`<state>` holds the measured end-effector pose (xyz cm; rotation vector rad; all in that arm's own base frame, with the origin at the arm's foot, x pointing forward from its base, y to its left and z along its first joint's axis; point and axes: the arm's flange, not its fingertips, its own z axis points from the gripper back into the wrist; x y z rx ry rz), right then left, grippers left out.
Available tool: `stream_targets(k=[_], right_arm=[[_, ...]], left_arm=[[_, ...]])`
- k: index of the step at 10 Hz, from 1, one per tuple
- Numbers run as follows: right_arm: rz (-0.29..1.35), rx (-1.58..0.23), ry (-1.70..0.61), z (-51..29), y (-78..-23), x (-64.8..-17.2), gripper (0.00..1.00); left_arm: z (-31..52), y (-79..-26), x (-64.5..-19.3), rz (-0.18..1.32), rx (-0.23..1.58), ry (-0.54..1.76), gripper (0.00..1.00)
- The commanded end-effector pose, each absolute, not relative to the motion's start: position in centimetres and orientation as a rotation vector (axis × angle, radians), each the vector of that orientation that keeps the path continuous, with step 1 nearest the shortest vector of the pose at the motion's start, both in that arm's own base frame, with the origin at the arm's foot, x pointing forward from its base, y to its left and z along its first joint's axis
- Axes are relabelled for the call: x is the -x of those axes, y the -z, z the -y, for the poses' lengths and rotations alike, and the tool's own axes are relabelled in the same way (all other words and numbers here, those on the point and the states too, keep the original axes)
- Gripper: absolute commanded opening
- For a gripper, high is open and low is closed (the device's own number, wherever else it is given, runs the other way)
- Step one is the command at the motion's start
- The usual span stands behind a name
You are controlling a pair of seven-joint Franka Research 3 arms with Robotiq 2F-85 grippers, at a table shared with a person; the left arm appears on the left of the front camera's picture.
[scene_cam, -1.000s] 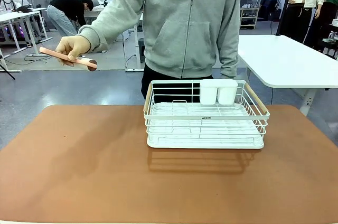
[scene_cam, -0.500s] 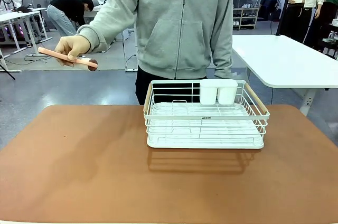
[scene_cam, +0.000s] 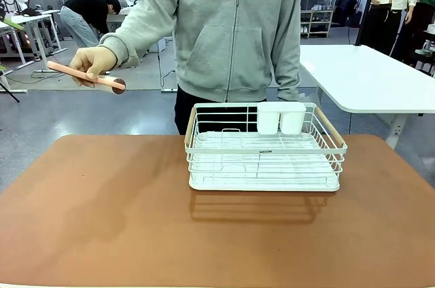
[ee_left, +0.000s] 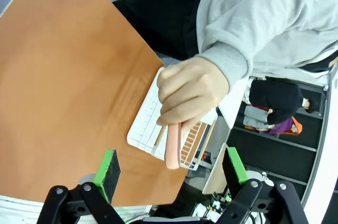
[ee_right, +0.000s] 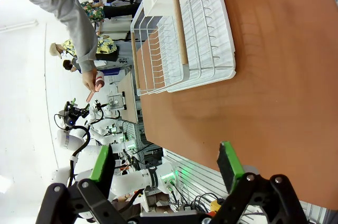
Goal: Clean the table.
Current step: Pick up the Lint Roller when the human hands it over.
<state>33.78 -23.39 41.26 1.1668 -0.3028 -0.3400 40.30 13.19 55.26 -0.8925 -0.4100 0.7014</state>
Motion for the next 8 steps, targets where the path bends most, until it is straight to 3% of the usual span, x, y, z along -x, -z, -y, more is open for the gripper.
stream_targets(k=[1, 8], right_arm=[[0.311, -1.169, 0.337, 23.5, -41.5, -33.7, 1.00], [0.311, -1.169, 0.337, 23.5, -41.5, -33.7, 1.00]], left_arm=[[-10.8, -54.2, -39.5, 0.453, 0.881, -0.723, 1.00], [-5.8, -51.3, -38.7, 0.544, 0.979, -0.648, 1.00]])
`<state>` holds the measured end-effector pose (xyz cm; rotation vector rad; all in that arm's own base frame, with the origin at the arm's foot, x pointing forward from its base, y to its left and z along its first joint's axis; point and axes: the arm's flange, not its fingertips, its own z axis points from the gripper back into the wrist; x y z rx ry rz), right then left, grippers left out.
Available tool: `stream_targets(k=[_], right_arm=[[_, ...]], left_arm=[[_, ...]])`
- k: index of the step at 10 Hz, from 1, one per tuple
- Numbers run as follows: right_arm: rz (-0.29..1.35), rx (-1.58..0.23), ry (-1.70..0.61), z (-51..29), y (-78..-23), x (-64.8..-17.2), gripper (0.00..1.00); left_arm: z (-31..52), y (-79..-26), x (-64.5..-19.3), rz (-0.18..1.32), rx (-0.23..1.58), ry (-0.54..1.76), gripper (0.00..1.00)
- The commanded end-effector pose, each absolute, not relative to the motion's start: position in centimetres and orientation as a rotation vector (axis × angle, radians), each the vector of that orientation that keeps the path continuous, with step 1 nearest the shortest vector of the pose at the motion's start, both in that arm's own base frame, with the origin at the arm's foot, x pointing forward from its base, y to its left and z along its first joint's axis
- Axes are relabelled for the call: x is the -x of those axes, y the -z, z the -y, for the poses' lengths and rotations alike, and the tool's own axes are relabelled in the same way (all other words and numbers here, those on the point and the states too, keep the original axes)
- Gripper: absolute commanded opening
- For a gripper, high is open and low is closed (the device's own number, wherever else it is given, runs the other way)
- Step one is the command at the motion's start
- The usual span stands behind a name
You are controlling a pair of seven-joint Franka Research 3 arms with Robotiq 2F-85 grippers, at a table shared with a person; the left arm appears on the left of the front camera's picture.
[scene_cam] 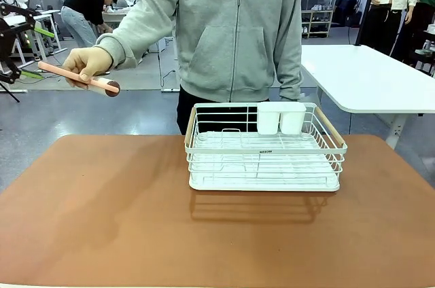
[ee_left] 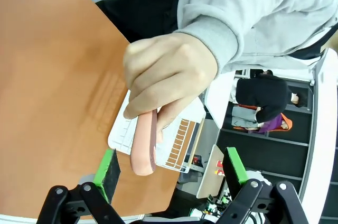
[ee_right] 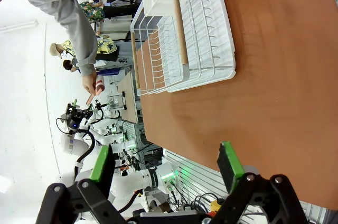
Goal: Clean the table.
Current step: Pick up the Lint Roller when the human hands it over.
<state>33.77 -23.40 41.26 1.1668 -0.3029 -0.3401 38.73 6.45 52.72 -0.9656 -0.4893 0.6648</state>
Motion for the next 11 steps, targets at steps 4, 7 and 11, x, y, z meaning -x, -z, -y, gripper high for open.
stream_targets(k=[4, 7, 11], right_arm=[[0.311, -1.169, 0.337, 23.5, -41.5, -33.7, 1.00], [0.311, -1.169, 0.337, 23.5, -41.5, -33.7, 1.00], [0.311, -1.169, 0.337, 23.5, -41.5, -33.7, 1.00]], left_arm=[[-4.4, -49.5, -38.3, 0.516, 0.968, -0.642, 1.00], [-4.2, -48.6, -38.4, 0.521, 0.975, -0.652, 1.00], [-3.9, -47.5, -39.3, 0.539, 0.985, -0.656, 0.93]])
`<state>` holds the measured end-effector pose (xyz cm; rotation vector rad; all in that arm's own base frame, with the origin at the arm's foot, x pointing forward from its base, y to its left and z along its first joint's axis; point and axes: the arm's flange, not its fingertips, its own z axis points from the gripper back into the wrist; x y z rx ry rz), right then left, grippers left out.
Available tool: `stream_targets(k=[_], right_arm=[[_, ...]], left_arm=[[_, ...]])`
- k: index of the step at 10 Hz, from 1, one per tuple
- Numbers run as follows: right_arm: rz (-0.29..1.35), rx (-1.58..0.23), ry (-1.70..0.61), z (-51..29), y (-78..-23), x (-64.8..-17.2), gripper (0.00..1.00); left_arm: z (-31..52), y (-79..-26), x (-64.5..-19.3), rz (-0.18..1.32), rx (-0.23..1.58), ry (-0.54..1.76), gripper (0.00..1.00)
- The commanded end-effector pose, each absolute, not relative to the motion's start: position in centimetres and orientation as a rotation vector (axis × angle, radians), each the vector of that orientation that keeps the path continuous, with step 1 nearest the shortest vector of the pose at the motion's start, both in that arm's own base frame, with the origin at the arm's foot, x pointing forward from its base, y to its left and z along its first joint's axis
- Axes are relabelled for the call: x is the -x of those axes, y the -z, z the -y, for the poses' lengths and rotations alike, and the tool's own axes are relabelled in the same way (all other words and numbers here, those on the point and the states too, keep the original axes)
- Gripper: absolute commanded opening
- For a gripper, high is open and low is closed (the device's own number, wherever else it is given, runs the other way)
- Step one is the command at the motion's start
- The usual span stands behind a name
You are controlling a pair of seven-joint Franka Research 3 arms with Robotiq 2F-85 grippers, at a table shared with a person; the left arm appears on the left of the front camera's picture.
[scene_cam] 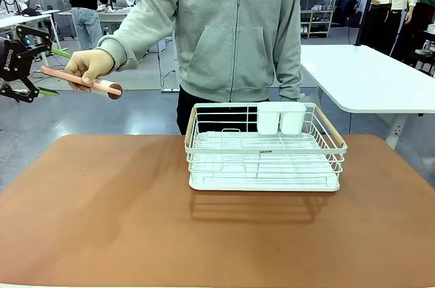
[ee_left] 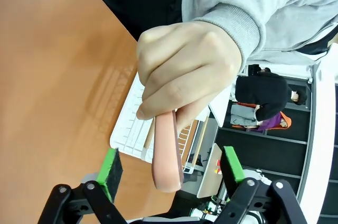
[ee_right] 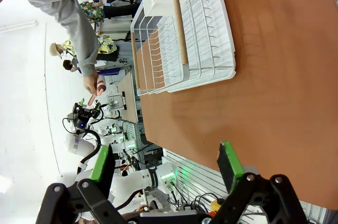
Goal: Clean the table.
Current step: Pick up the Lint Roller when the human hands it over.
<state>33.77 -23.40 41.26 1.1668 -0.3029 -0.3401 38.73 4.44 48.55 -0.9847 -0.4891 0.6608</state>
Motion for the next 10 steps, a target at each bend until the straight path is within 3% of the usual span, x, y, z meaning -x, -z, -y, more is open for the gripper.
stream_targets(k=[1, 2, 3, 4, 5, 6, 7, 8, 9, 10], right_arm=[[0.311, -1.169, 0.337, 23.55, -41.53, -33.70, 1.00], [0.311, -1.169, 0.337, 23.55, -41.53, -33.70, 1.00], [0.311, -1.169, 0.337, 23.55, -41.53, -33.70, 1.00], [0.311, -1.169, 0.337, 23.55, -41.53, -33.70, 1.00], [0.311, -1.169, 0.337, 23.55, -41.53, -33.70, 1.00], [0.311, -1.169, 0.337, 23.55, -41.53, -33.70, 1.00], [0.311, -1.169, 0.337, 23.55, -41.53, -33.70, 1.00], [0.311, -1.169, 0.337, 23.55, -41.53, -33.70, 1.00], [0.311, -1.169, 0.337, 23.55, -41.53, -33.70, 1.00], [0.311, -1.169, 0.337, 23.55, -41.53, -33.70, 1.00]], left_arm=[[-3.99, -47.27, -39.49, 0.534, 0.972, -0.657, 0.81], [-4.00, -47.17, -39.57, 0.537, 0.969, -0.657, 0.81], [-3.97, -47.16, -39.66, 0.539, 0.971, -0.657, 0.62], [-3.93, -47.11, -39.71, 0.541, 0.971, -0.656, 0.74], [-3.93, -47.09, -39.70, 0.544, 0.975, -0.658, 0.43], [-4.00, -47.18, -39.76, 0.552, 0.977, -0.659, 0.55], [-4.08, -47.31, -39.76, 0.558, 0.976, -0.658, 0.23], [-4.05, -47.37, -39.65, 0.603, 0.963, -0.636, 0.36], [-4.00, -47.45, -39.64, 0.600, 0.966, -0.639, 0.04], [-3.97, -47.44, -39.69, 0.598, 0.966, -0.641, 0.16]])
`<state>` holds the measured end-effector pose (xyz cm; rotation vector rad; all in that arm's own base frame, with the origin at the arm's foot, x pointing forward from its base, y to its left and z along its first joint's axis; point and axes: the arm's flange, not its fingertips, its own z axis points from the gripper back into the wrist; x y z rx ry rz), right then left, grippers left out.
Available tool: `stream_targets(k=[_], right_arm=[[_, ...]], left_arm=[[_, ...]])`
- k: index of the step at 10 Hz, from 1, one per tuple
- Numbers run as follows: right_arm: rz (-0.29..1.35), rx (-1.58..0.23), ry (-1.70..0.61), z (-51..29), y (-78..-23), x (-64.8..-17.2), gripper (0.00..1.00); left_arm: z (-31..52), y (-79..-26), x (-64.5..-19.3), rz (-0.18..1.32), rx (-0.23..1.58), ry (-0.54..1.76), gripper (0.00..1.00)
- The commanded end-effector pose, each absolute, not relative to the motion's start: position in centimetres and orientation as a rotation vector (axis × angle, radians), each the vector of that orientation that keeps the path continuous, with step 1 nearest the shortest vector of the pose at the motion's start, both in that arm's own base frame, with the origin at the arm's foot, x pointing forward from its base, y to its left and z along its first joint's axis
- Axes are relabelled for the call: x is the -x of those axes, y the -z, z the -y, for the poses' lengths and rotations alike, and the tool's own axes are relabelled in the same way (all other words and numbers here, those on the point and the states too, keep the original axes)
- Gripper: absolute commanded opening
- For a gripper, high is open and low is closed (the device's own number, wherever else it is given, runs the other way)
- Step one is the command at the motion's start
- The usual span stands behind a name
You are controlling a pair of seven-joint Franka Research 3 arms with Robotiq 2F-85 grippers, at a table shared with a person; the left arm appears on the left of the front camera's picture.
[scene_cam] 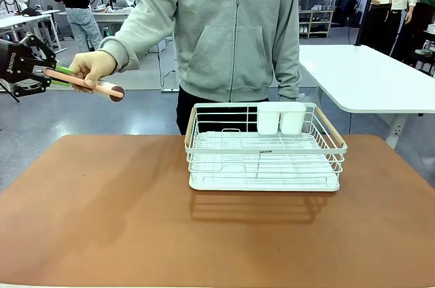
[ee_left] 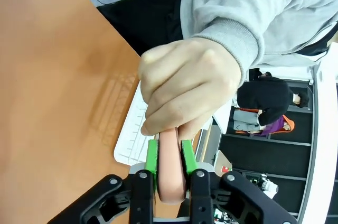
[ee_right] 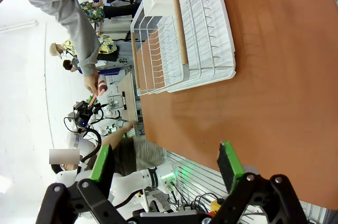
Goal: Clean the table.
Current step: Pick up the Lint Roller when the human hands it over.
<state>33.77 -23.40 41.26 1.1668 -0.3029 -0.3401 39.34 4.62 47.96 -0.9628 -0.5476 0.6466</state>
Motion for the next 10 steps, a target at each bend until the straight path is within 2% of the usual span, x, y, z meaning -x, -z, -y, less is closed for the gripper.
stream_targets(k=[1, 10], right_arm=[[0.311, -1.169, 0.337, 23.55, -41.53, -33.70, 1.00], [0.311, -1.169, 0.337, 23.55, -41.53, -33.70, 1.00]], left_arm=[[-4.01, -47.42, -39.70, 0.593, 0.967, -0.642, 0.00], [-4.65, -47.88, -39.36, 0.551, 0.965, -0.653, 0.02]])
